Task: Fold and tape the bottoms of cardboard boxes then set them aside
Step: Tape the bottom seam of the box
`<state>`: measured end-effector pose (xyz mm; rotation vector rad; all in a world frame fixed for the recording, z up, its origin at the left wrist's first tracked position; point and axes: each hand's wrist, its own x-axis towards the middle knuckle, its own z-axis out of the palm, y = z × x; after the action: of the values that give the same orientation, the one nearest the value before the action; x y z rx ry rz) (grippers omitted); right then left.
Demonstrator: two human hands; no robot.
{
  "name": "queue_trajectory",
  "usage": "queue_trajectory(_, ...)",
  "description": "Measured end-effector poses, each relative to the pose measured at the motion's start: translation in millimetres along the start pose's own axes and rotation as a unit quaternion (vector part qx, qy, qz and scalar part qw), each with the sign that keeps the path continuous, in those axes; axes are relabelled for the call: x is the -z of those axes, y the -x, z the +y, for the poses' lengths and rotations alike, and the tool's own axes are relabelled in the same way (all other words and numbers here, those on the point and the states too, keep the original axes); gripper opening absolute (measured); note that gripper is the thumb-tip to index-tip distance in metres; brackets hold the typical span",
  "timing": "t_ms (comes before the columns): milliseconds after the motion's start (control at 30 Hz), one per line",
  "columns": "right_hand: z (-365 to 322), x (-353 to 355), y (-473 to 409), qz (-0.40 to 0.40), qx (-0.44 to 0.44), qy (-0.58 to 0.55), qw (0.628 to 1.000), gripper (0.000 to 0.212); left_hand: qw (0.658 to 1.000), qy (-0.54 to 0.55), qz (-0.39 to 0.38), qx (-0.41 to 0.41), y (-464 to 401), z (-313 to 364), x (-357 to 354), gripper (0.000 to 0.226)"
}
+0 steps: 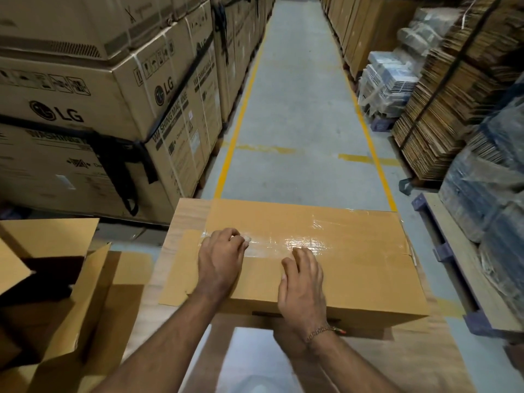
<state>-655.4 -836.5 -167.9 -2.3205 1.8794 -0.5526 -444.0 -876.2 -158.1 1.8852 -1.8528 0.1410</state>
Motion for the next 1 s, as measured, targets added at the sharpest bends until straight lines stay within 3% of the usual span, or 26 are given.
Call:
queue_trajectory(167,-0.4,0.5,-0.1,0.004,0.002,-0.006,1.0,0.032,0.996,-0.064,-0.037,-0.051,-5.6,0.0,1.5,0.021)
queue_trajectory(567,-1.5,1.4,-1.9,0.012,0.004,-0.003,1.0,0.035,0.983,0.092,-0.004,0.158,-11.3,-4.6,23.0,0.013)
queue_trajectory(867,-1.5,1.1,-2.2,0.012,0.009,-0.004,1.0,0.035,0.913,0.2,0.072,0.348,-21.4,-11.9,37.0,0.02)
queue_trajectory(1000,-1.7,1.9,-1.4,0.011,0.011,-0.001,1.0,0.035,0.856,0.265,0.099,0.434,-25.3,-34.7,38.5,0.025)
